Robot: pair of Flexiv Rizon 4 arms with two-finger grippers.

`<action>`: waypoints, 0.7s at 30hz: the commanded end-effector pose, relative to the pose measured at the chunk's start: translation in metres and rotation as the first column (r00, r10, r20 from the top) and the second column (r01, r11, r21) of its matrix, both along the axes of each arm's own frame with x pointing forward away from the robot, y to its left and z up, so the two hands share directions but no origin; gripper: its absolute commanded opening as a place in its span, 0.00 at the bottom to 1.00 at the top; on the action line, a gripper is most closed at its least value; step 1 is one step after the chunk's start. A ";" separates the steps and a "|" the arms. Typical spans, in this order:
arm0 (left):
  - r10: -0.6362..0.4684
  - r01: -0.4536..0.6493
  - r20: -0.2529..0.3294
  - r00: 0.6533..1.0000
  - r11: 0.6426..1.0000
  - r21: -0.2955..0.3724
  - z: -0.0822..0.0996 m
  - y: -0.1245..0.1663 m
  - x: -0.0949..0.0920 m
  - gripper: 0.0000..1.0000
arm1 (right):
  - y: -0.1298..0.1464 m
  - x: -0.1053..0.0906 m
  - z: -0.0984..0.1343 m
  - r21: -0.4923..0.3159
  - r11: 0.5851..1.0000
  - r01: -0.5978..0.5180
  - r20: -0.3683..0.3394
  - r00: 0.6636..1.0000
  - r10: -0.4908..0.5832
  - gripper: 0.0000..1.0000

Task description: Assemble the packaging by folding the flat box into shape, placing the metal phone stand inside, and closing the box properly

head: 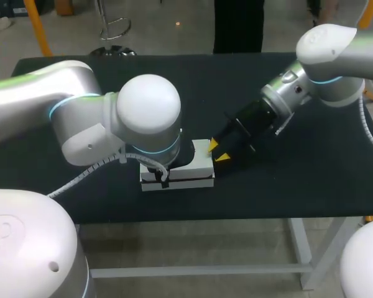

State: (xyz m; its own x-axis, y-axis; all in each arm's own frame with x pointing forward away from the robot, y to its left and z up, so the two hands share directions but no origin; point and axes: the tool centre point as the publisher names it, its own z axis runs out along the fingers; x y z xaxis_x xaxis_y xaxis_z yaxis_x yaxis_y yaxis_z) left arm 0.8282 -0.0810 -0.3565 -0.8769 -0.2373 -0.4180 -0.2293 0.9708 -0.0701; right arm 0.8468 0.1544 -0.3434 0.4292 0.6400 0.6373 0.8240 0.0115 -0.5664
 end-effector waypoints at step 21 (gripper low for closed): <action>0.005 -0.005 0.004 1.000 1.000 0.005 -0.004 -0.001 -0.004 0.50 | 0.008 -0.021 0.009 0.002 0.999 -0.040 0.047 0.998 0.040 0.00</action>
